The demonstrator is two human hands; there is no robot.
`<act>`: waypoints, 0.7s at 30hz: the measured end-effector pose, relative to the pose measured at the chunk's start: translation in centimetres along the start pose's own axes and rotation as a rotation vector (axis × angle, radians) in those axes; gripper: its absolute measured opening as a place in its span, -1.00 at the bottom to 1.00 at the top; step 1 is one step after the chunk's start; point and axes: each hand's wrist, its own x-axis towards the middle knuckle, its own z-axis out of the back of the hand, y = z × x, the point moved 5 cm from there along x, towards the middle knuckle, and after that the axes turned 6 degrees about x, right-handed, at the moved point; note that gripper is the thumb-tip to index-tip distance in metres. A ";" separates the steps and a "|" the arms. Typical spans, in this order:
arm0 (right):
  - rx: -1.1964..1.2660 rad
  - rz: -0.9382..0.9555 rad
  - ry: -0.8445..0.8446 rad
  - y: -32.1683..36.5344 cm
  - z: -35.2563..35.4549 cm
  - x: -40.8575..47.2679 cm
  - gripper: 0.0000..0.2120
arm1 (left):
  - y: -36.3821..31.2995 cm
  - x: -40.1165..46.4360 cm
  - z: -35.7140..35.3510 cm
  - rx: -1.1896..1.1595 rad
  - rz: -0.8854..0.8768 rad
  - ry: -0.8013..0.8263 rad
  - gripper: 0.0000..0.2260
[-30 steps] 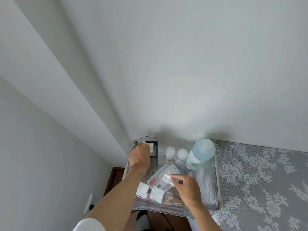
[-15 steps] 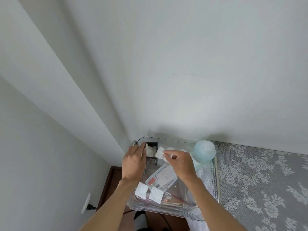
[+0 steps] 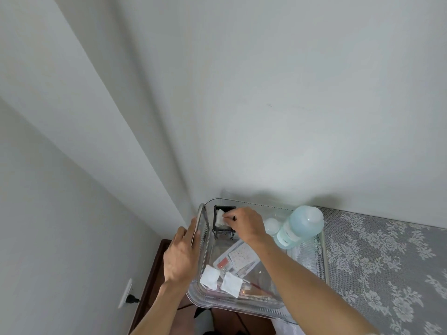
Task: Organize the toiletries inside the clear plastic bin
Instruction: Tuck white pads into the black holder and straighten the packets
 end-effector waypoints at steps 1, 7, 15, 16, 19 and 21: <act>-0.057 0.020 0.005 0.2 -0.2 0.1 -0.91 | 0.0 0.0 0.0 0.003 0.002 -0.004 -0.58; -0.192 0.064 0.031 1.0 -0.3 0.6 -0.84 | -0.2 0.1 0.2 0.012 -0.014 -0.015 -0.61; -0.005 0.150 -0.130 0.2 3.7 -3.0 -0.78 | -2.8 -1.8 0.7 0.080 -0.440 -0.132 -0.67; 0.021 0.160 -0.131 -0.3 3.9 -4.1 -0.78 | -3.5 -2.5 0.4 0.070 -0.504 -0.104 -0.66; 0.082 0.105 -0.092 -2.7 3.2 -7.1 -0.78 | -4.8 -4.6 -1.0 0.031 -0.581 0.030 -0.68; 0.105 0.036 -0.038 -4.6 1.8 -9.1 -0.77 | -4.7 -5.3 -2.3 -0.020 -0.507 0.161 -0.74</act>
